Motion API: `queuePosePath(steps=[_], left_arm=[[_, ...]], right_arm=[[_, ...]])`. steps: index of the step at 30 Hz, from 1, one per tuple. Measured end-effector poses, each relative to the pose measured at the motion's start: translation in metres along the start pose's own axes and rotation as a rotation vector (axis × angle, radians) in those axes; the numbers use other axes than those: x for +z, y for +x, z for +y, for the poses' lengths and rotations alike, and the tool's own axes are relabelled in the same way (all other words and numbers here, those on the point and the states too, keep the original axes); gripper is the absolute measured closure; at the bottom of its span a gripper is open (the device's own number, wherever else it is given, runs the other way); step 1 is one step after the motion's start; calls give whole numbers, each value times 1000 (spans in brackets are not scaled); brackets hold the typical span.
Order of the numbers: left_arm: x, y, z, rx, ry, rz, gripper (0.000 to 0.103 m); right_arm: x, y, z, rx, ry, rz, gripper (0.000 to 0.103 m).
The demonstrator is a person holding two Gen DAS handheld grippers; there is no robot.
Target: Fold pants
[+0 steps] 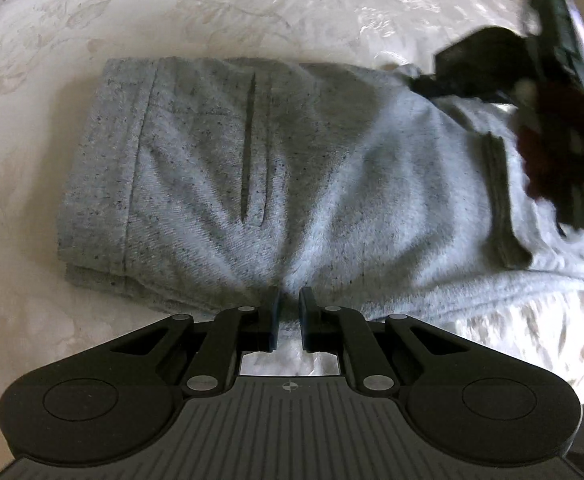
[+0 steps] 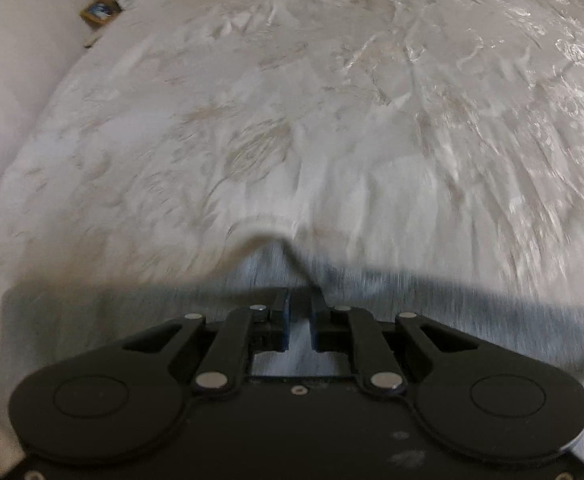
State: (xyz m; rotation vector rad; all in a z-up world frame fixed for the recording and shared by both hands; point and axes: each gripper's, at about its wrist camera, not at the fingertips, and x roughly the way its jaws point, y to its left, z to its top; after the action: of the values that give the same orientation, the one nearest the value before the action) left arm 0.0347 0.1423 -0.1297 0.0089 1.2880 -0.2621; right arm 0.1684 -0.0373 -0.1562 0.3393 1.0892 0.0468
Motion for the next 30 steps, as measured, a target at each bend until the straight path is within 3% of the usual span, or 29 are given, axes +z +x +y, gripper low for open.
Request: queuePosePath(steps=[4, 8, 12, 17, 19, 20, 25, 26, 28, 30], left_arm=[[-5, -17, 12, -13, -2, -31, 92], [-6, -38, 34, 17, -36, -99, 92], [1, -51, 59, 20, -92, -156, 92], [14, -55, 87, -32, -158, -186, 91], [18, -57, 98, -63, -175, -198, 85], [19, -57, 102, -67, -182, -203, 75], [26, -56, 117, -69, -198, -221, 49], [27, -54, 119, -65, -194, -218, 39], [30, -47, 121, -64, -187, -201, 31], [35, -35, 123, -73, -173, -166, 31]], right_arm=[[17, 3, 3, -33, 36, -27, 92], [5, -25, 8, 1, 47, -69, 88], [-42, -52, 15, 11, 24, -35, 87], [-120, -70, 16, 6, 22, 97, 87], [-147, -79, 19, 1, 25, 121, 87], [-154, -82, 20, -2, 26, 120, 87], [-163, -97, 22, 1, 67, 110, 84], [-162, -98, 22, 0, 66, 109, 83], [-159, -99, 25, -4, 54, 112, 81], [-160, -100, 26, -2, 39, 133, 79]])
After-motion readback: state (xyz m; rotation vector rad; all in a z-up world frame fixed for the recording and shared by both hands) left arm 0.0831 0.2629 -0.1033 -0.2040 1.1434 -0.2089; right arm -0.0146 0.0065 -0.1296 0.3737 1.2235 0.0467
